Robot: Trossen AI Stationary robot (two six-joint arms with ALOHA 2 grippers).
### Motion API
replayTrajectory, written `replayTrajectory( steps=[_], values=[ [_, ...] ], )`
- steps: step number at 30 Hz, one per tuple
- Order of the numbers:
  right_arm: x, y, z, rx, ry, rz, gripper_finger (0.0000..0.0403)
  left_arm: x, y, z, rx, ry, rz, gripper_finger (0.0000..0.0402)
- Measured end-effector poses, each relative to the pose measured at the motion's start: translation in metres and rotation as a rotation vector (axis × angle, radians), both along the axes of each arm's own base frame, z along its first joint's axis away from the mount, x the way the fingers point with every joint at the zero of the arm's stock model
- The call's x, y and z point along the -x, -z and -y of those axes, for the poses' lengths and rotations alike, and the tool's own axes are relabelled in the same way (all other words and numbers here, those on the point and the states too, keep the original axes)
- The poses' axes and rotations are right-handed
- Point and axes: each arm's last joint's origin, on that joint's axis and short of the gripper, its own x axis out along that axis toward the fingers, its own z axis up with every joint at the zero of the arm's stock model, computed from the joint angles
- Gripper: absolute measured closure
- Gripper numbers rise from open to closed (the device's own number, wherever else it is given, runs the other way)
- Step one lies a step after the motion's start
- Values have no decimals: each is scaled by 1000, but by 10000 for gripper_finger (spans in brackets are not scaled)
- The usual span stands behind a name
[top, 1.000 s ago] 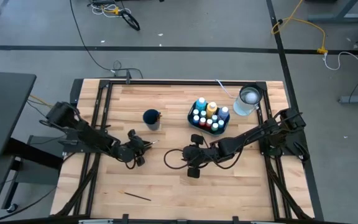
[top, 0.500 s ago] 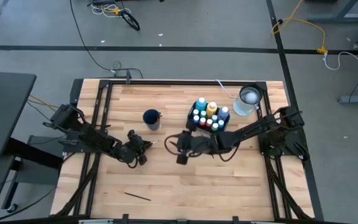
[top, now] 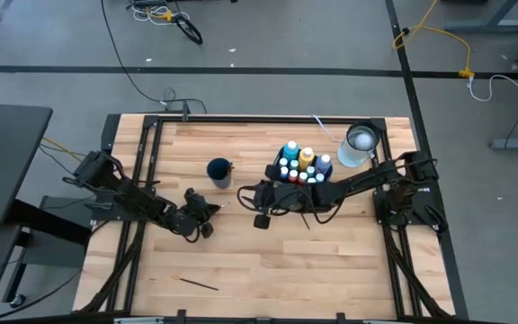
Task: Pick & Place Paint Supplies
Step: Put the silver paintbrush into the blue cup
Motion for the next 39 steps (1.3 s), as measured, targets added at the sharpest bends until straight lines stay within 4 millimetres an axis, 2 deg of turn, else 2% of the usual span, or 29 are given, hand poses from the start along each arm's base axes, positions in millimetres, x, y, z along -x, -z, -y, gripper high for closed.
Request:
replayTrajectory(
  steps=[11, 19, 25, 30, 34, 39],
  values=[
    [0, 0, 0, -1, -6, -3, 279, -1, -1, 0, -14, -10, 20, 377],
    [1, 12, 0, -92, -221, -114, 279, -3, -4, 3, 12, 58, 28, 380],
    [-9, 40, 2, -162, -254, -148, 279, -8, -9, 6, -3, 133, 58, 383],
    [-22, 77, 8, -223, -239, -143, 279, -8, -9, 6, 0, 131, 59, 380],
    [-29, 103, 21, -260, -193, -129, 279, -8, -9, 6, 1, 132, 58, 383],
    [-33, 119, 30, -281, -256, -129, 265, -8, -9, 6, -5, 139, 56, 381]
  ],
)
